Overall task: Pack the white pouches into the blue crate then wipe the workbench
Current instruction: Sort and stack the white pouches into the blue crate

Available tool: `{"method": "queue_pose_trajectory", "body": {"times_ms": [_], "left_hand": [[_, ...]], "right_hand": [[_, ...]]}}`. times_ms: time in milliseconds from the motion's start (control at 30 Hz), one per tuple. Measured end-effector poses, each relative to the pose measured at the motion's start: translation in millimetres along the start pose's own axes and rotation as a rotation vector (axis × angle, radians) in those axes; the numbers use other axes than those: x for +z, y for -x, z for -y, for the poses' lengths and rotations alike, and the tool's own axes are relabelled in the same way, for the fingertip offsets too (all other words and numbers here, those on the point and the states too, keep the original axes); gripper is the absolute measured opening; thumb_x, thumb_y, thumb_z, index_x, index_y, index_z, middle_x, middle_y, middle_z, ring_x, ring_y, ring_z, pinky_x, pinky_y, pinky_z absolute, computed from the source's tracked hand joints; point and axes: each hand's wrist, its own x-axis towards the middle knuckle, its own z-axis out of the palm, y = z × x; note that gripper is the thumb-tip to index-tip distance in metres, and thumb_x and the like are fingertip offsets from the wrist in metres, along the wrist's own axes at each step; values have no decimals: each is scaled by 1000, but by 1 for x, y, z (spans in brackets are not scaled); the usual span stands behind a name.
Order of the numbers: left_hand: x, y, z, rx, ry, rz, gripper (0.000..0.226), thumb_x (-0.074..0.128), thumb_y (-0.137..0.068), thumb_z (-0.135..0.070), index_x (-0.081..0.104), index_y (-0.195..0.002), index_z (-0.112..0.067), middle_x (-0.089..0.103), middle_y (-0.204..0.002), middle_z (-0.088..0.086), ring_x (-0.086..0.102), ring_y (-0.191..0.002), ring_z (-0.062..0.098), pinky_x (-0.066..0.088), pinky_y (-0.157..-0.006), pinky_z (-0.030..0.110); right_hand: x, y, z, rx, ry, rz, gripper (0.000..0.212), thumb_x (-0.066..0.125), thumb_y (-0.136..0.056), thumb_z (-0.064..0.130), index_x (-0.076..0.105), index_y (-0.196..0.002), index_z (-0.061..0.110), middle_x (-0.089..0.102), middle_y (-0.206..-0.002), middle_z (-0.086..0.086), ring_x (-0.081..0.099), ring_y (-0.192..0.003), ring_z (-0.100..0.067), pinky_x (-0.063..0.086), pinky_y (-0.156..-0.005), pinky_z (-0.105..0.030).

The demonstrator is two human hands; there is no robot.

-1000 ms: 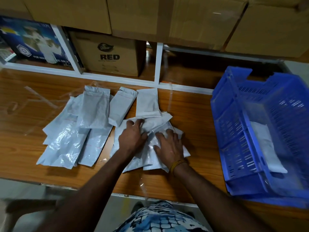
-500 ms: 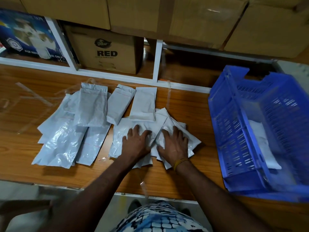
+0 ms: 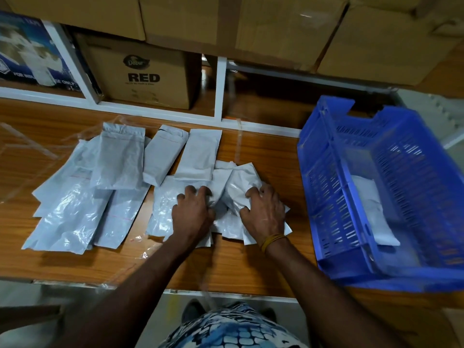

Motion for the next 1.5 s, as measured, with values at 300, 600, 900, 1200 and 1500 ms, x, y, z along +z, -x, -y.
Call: {"method": "queue_pose_trajectory", "body": {"times_ms": [300,600,900,1200,1500], "left_hand": [[-53,19,-87,-41,441,-171,42,65,-85,-39,53,-125,-31,54,-129,4,56,-111,25,44,-83,35],[-75,10,-233,260,675,-361,39,67,-85,-30,57,-122,-25,55,-117,-5,48,-110,8,30,-83,5],[-23,-4,-377,298,614,-237,45,64,-81,-31,54,-125,-29,50,-123,4,55,-107,22,50,-90,37],[81,-41,-399,49,22,196,48,58,-90,-30,45,-134,-14,40,-137,20,49,-120,46,45,-94,51],[132,-61,-393,106,-254,587,70,56,-88,-49,35,-149,-21,35,-155,14,39,-138,36,37,-111,50]], "right_hand": [[-87,8,-38,18,-172,-272,36,62,-77,38,56,-113,34,44,-122,-2,49,-111,-25,50,-84,-41],[-183,8,-139,122,-369,-616,34,64,-80,29,61,-114,31,46,-123,-3,50,-111,-25,36,-85,-26],[-179,-28,-267,244,-327,-642,33,64,-79,25,62,-112,24,46,-123,-12,50,-111,-35,43,-87,-39],[-112,-79,-333,440,-254,-40,42,63,-86,32,56,-126,19,37,-136,-24,43,-122,-46,42,-102,-49],[-68,-92,-348,264,-112,546,73,48,-92,60,24,-154,29,6,-161,-23,18,-144,-46,26,-116,-52]]}}
